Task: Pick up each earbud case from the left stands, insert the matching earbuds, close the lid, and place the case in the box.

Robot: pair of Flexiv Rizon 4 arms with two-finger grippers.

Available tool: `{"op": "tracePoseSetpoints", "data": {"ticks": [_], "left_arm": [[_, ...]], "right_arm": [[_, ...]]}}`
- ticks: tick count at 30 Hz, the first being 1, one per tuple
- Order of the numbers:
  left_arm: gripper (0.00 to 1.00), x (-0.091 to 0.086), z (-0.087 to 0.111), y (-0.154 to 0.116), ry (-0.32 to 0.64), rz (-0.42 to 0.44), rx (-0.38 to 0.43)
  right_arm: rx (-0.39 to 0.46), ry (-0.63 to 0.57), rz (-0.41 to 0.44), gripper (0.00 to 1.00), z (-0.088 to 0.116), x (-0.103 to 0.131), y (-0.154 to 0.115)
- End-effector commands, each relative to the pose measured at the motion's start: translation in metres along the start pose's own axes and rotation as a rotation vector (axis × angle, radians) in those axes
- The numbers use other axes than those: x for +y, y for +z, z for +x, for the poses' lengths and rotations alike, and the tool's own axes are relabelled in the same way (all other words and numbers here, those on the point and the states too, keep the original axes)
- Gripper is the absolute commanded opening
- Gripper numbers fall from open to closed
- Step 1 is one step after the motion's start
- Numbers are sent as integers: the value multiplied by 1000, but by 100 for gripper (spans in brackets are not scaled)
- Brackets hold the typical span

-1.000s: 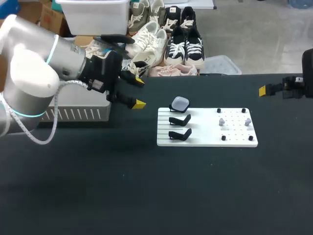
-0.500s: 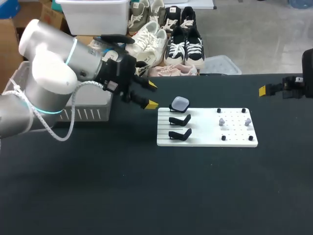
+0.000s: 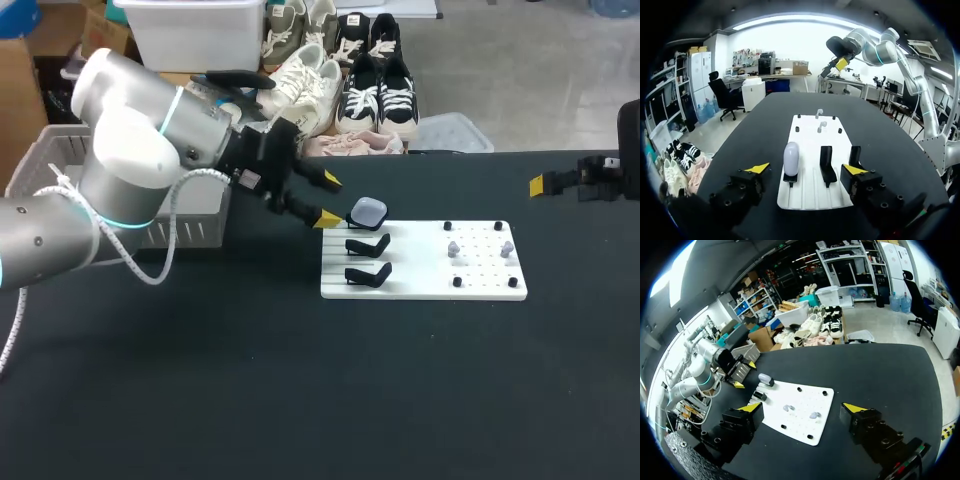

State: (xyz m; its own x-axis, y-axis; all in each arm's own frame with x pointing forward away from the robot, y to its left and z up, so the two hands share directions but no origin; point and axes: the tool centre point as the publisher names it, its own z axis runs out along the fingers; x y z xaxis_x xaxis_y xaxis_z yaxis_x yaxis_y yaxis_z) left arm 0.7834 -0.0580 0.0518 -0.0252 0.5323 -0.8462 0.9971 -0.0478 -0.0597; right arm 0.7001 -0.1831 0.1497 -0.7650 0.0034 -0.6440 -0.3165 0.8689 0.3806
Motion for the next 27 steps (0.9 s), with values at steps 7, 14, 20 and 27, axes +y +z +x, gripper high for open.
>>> {"op": "tracePoseSetpoints", "data": {"ticks": [7,14,20,27], "left_arm": [[75,10,3,20,19,36,-17],[82,17,5,27,29,23,-24],[60,21,6,29,29,15,-29],[71,21,12,32,23,23,-29]], "right_arm": [[1,-2,-5,100,0,-1,0],[1,-2,-5,100,0,-1,0],[1,-2,-5,100,0,-1,0],[1,-2,-5,100,0,-1,0]]}}
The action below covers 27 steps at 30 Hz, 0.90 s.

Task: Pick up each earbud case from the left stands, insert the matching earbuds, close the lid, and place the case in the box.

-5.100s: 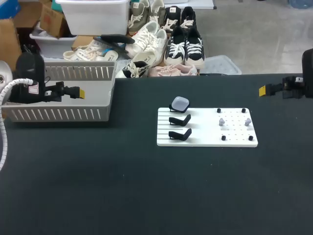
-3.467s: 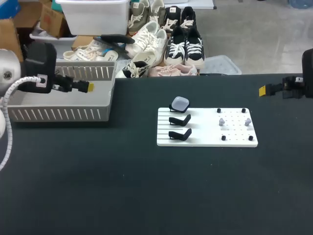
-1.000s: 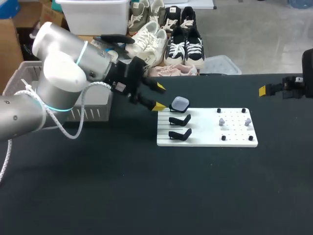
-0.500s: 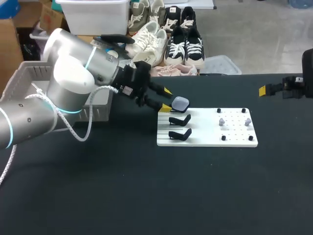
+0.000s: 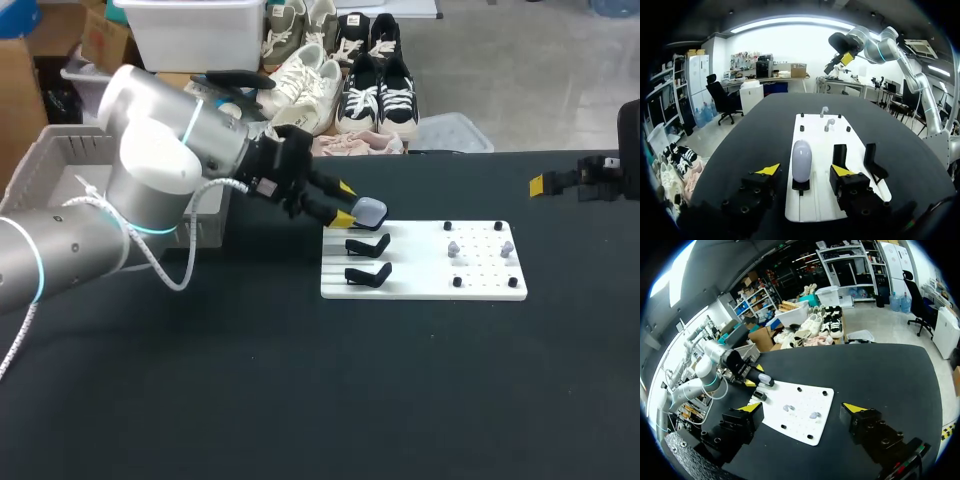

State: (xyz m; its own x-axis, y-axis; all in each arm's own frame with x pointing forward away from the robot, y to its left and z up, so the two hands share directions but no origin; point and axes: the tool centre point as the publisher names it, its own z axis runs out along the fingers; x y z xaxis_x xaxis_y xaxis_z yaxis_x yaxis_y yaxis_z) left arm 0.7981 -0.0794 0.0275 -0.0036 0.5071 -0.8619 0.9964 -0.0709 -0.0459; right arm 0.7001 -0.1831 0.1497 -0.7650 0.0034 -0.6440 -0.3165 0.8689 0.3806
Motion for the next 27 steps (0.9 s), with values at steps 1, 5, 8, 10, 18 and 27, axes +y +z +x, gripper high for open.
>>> {"op": "tracePoseSetpoints", "data": {"ticks": [1,5,8,10,18,27], "left_arm": [[73,3,4,3,-1,12,-1],[71,4,5,5,-1,17,-1],[75,5,4,8,3,15,-5],[73,7,2,9,6,14,-9],[69,10,2,15,13,17,-14],[61,10,4,21,11,21,-15]], "right_arm": [[1,-2,-5,100,0,-1,0],[1,-2,-5,100,0,-1,0],[1,-2,-5,100,0,-1,0],[1,-2,-5,100,0,-1,0],[1,-2,-5,100,0,-1,0],[1,-2,-5,100,0,-1,0]]}}
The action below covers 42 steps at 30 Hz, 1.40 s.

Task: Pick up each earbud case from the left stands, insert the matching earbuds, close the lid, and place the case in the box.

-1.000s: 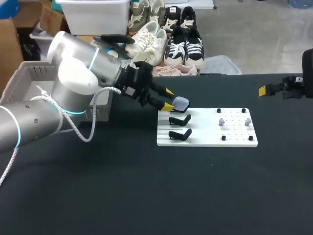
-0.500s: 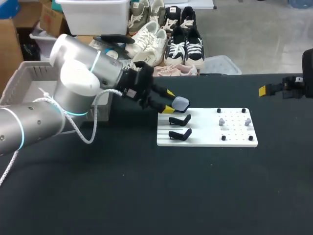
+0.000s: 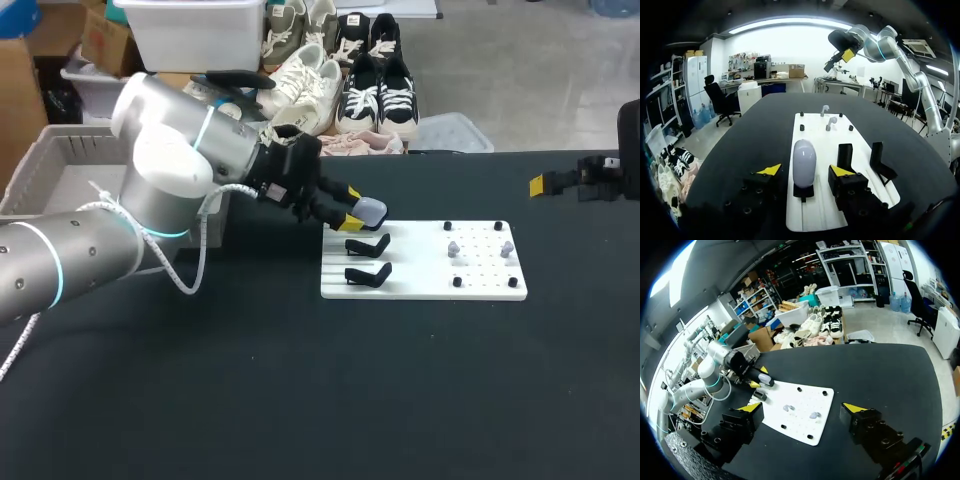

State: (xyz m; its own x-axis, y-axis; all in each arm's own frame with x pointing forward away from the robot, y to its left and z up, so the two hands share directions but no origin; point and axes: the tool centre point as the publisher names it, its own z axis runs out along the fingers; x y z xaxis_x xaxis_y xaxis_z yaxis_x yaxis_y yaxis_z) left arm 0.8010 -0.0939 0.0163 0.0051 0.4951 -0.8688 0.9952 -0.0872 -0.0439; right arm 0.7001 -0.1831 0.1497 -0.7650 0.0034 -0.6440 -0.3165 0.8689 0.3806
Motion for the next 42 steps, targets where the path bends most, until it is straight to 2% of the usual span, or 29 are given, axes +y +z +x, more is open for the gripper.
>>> {"op": "tracePoseSetpoints", "data": {"ticks": [1,5,16,24,35,42], "left_arm": [[60,6,2,3,-1,6,-3],[60,7,1,3,-5,2,-9],[50,7,1,2,3,3,-15],[48,6,-2,2,11,2,-23],[40,5,-2,3,16,-1,-25],[23,3,-2,2,13,-4,-31]], "right_arm": [[1,-2,-5,100,0,-1,0],[1,-2,-5,100,0,-1,0],[1,-2,-5,100,0,-1,0],[1,-2,-5,100,0,-1,0],[1,-2,-5,100,0,-1,0],[1,-2,-5,100,0,-1,0]]}}
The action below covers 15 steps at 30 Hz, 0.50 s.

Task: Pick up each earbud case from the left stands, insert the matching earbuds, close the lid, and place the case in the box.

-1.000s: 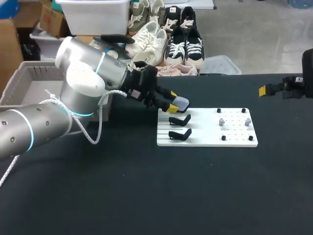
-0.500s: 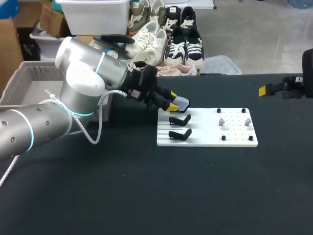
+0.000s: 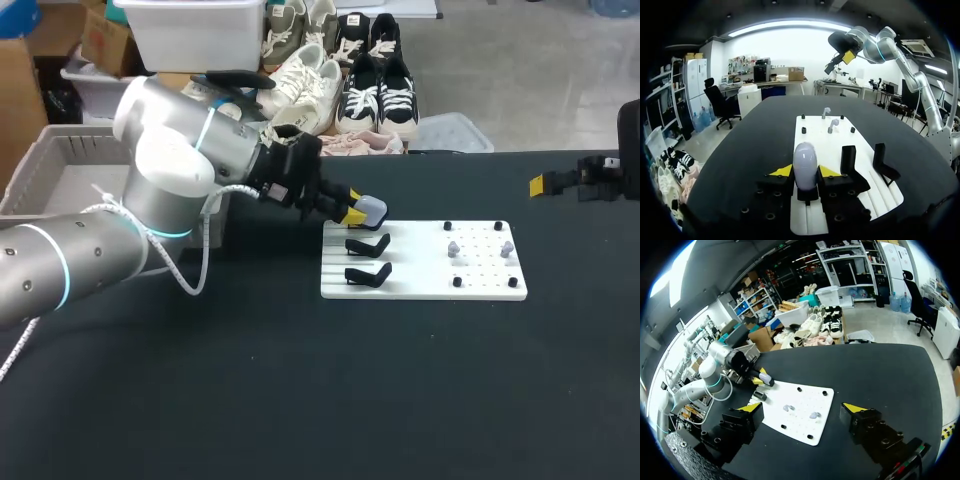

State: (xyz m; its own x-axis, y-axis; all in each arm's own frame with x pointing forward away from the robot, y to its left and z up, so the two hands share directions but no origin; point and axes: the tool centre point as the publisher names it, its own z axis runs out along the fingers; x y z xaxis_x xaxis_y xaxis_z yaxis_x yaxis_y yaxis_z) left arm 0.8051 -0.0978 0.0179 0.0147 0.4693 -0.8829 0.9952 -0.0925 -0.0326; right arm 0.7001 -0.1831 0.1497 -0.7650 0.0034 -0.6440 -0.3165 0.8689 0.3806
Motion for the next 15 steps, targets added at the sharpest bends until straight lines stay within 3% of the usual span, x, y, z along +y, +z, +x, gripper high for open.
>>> {"op": "tracePoseSetpoints", "data": {"ticks": [1,3,5,15], "left_arm": [[22,-2,1,0,1,-3,-4],[15,-3,0,0,1,-5,-7],[0,-4,-1,-2,0,-8,-13],[0,-18,-17,-26,-16,-40,-82]], "right_arm": [[1,-2,-5,100,0,-1,0],[1,-2,-5,100,0,-1,0],[1,-2,-5,100,0,-1,0],[1,-2,-5,100,0,-1,0]]}}
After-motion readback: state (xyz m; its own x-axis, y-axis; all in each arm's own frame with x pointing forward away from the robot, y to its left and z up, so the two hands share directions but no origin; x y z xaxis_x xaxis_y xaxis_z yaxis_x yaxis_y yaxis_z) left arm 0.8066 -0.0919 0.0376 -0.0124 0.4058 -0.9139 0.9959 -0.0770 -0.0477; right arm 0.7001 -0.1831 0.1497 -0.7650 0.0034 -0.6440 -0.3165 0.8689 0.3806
